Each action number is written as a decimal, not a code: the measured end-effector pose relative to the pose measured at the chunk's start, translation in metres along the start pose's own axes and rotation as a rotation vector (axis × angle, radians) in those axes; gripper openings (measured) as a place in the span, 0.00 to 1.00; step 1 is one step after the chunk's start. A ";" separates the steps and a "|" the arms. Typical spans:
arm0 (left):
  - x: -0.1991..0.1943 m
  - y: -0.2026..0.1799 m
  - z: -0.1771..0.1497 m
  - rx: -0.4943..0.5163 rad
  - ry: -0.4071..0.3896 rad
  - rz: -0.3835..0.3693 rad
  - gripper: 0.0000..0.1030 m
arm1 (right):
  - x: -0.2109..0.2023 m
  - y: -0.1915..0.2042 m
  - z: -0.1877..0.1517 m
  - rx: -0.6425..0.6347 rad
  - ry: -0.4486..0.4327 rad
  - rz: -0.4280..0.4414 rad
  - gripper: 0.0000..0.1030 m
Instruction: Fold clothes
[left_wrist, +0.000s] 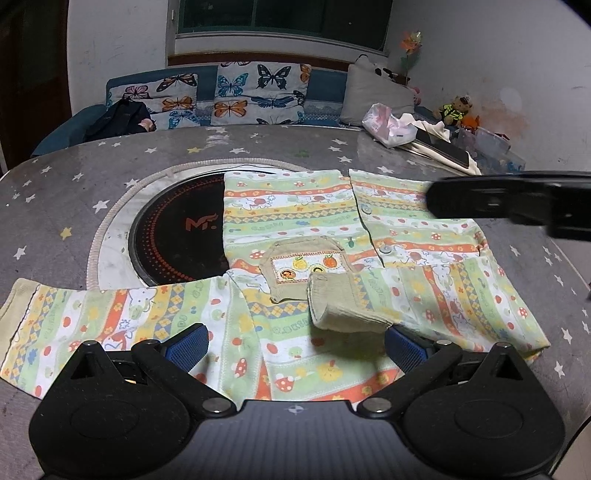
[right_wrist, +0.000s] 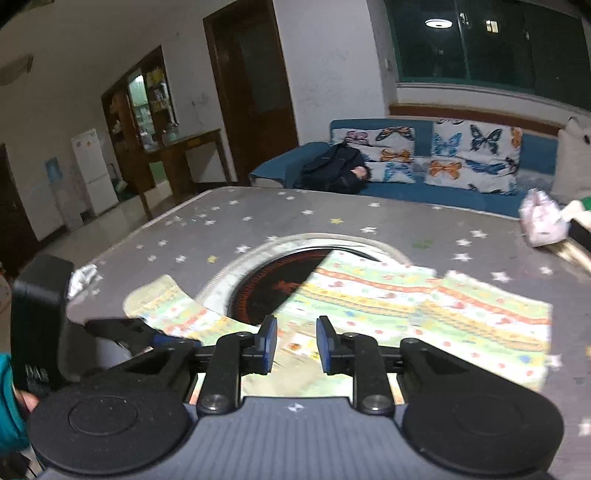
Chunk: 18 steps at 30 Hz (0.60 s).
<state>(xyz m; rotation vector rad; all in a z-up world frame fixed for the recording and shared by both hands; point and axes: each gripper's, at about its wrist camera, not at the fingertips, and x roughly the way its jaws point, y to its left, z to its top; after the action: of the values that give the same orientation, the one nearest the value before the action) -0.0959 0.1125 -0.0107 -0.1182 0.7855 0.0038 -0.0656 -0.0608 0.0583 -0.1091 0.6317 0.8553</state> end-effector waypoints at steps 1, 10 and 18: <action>-0.001 0.001 0.000 0.002 0.001 0.003 1.00 | -0.005 -0.006 -0.001 -0.011 0.008 -0.016 0.22; -0.013 0.019 -0.001 -0.042 -0.021 0.063 1.00 | -0.049 -0.069 -0.037 -0.044 0.145 -0.230 0.22; -0.012 -0.005 0.012 -0.007 -0.055 -0.036 0.98 | -0.049 -0.073 -0.075 -0.013 0.183 -0.193 0.22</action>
<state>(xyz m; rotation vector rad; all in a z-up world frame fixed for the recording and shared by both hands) -0.0955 0.1090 0.0072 -0.1388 0.7284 -0.0242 -0.0720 -0.1668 0.0132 -0.2579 0.7734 0.6674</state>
